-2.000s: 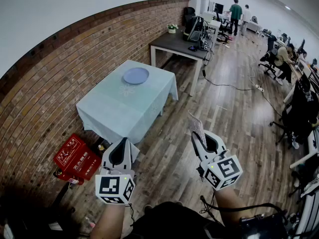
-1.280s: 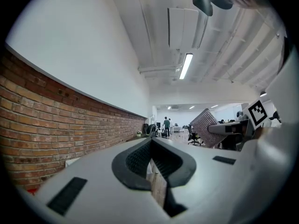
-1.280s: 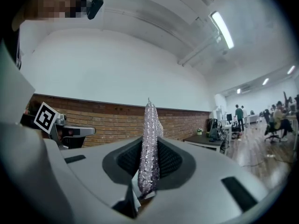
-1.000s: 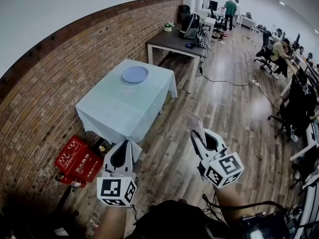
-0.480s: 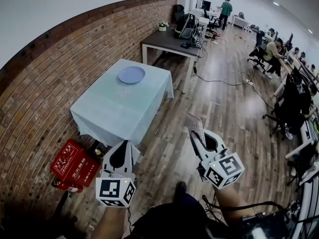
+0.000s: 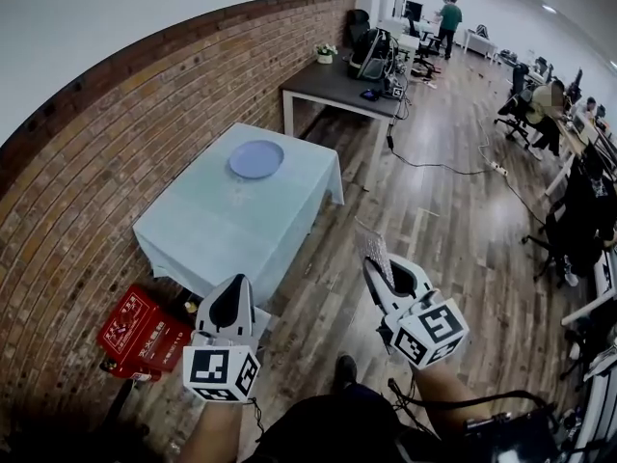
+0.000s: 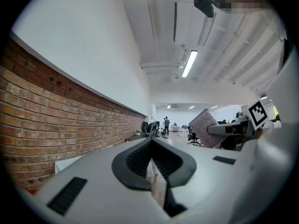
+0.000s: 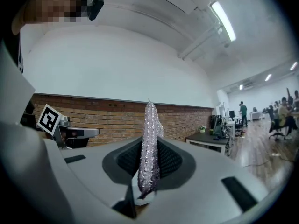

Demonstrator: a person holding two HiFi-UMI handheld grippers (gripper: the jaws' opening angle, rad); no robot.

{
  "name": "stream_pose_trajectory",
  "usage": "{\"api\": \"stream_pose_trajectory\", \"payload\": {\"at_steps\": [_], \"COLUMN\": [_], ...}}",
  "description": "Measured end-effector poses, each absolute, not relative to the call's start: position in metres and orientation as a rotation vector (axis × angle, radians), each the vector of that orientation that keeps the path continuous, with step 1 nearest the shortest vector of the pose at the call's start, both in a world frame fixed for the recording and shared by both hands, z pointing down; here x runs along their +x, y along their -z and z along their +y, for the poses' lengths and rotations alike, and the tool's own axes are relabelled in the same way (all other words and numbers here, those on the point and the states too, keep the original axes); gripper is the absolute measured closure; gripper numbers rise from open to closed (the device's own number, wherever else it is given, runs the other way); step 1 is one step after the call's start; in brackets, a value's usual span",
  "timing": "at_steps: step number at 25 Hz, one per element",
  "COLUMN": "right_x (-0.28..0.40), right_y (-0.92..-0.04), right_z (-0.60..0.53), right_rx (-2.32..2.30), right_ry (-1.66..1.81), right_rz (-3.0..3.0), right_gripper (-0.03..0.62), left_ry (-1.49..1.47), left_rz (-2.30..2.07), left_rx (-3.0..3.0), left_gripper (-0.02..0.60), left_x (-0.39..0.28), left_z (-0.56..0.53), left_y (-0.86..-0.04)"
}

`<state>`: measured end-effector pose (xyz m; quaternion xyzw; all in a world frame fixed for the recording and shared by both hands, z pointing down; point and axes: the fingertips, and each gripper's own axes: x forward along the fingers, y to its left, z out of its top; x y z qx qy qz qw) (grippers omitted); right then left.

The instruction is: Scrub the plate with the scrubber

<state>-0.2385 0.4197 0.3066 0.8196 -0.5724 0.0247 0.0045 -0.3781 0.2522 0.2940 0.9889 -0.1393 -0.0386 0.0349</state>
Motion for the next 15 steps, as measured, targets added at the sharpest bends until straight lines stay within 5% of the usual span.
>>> {"api": "stream_pose_trajectory", "payload": {"at_steps": [15], "right_x": [-0.114], "right_y": [-0.314], "right_z": [0.405], "right_rx": [2.479], "right_ry": [-0.117], "right_rz": [-1.923], "right_gripper": [0.523], "left_ry": [0.019], "left_rz": [-0.535], "left_rx": [3.015], "left_gripper": [0.572], "left_x": [-0.252], "left_z": [0.246], "left_y": [-0.303]}}
